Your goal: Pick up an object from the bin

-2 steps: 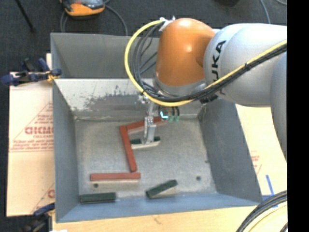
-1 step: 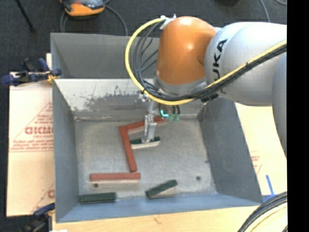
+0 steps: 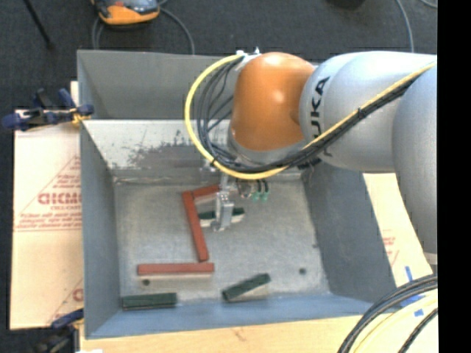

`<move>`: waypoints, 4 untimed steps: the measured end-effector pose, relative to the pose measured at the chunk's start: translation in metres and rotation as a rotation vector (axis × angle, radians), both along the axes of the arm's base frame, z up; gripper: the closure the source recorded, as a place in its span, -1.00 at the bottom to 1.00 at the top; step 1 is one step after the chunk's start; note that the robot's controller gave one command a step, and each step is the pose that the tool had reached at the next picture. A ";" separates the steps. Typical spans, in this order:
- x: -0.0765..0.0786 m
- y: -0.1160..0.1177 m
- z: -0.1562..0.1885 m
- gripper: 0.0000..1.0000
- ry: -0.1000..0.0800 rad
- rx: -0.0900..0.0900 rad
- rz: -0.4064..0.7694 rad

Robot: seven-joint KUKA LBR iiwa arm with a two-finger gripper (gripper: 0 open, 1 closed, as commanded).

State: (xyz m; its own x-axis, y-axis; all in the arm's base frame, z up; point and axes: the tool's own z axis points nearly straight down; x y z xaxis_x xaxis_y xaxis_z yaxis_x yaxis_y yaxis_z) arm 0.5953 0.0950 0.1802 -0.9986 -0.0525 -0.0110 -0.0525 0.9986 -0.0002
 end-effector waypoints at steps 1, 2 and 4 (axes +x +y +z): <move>-0.035 0.013 -0.031 -1.00 0.011 0.000 -0.043; -0.014 -0.012 -0.086 -1.00 0.002 0.002 -0.056; -0.049 -0.006 -0.106 -1.00 0.013 -0.002 0.008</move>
Offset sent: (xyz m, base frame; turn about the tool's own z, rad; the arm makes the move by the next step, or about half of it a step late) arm -0.0048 -0.0262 -0.1102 0.0547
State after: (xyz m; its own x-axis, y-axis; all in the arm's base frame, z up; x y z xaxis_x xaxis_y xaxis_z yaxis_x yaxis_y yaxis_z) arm 0.5458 0.0888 0.0741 -0.9982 -0.0607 0.0019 -0.0607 0.9982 -0.0016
